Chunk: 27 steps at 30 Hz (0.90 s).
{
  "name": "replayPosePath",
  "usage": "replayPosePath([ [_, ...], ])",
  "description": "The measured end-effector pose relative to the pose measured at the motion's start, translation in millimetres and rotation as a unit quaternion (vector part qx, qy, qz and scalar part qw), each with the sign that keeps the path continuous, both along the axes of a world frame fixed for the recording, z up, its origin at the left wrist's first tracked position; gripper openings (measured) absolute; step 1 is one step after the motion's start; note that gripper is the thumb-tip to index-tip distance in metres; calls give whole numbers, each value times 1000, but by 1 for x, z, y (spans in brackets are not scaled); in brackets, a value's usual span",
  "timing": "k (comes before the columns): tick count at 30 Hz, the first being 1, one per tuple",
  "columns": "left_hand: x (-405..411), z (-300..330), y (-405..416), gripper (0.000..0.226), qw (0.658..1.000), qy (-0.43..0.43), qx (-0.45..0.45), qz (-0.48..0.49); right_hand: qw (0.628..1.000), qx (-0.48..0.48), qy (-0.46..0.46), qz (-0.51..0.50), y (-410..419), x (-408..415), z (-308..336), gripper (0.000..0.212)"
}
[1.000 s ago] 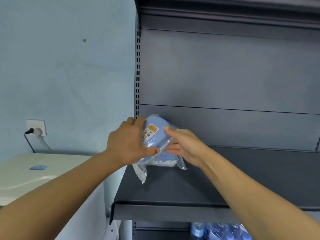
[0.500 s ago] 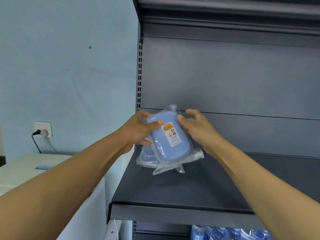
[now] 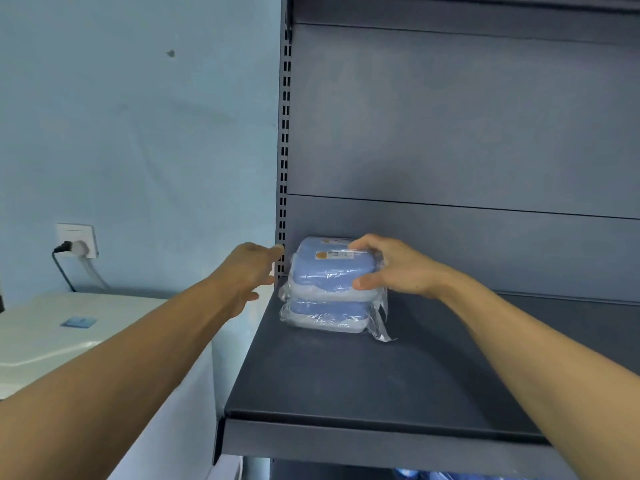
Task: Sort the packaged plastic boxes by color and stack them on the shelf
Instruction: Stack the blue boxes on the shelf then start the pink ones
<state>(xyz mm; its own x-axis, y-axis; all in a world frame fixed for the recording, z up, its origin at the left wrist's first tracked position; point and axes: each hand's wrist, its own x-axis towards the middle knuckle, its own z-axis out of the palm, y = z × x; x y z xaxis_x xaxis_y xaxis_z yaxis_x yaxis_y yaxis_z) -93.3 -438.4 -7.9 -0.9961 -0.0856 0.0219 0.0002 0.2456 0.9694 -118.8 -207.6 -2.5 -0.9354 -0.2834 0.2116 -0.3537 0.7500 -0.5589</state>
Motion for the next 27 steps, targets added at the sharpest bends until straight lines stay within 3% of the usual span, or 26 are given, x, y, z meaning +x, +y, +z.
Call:
replayPosePath([
  [7, -18, -33, 8, 39, 994, 16, -62, -93, 999, 38, 23, -19, -7, -22, -18, 58],
  [11, -29, -45, 12, 46, 986, 66, -135, -75, 993, 76, 71, -62, -10, -7, -24, 68],
  [15, -30, -49, 17, 48, 954, 124, -270, -37, 978, 139, 124, -96, -12, 11, -40, 90],
  [20, -33, -59, 25, 60, 912, 168, -375, -15, 984, 105, 96, -111, -14, 12, -58, 84],
  [27, -39, -58, 30, 53, 910, 164, -381, -14, 982, 122, 65, -126, -14, 7, -56, 85],
])
